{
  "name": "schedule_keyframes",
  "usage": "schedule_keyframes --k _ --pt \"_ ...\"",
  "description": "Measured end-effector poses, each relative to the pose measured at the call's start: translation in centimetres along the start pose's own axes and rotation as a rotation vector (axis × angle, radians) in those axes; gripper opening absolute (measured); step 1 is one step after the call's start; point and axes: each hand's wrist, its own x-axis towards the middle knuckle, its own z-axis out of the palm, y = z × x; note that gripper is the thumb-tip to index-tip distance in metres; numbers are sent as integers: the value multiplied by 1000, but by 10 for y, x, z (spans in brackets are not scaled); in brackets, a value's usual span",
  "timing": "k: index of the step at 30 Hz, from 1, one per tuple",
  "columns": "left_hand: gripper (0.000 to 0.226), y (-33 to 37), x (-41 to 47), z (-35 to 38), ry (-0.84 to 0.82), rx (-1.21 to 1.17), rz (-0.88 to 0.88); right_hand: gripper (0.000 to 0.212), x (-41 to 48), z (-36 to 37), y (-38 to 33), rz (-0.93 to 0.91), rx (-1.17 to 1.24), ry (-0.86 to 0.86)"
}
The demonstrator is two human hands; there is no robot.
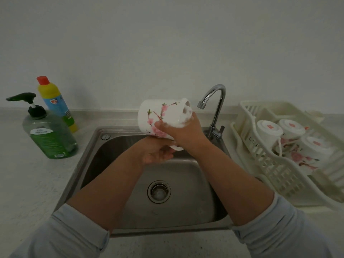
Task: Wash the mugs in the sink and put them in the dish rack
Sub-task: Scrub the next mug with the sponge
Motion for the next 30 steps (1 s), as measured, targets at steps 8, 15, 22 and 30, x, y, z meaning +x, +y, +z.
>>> schedule_keyframes --k 8,15,22,30 --pt "68 11 -21 -54 -539 -285 141 51 -1 -26 1 -198 -345 -338" --pt "84 12 -23 -23 -247 -298 172 55 -6 -14 22 -44 -699 -633" --pt "50 9 -17 -15 -36 -160 233 43 -7 -21 17 323 110 -539" --pt "39 12 -16 -17 0 -161 236 65 -8 -20 28 56 83 -213"
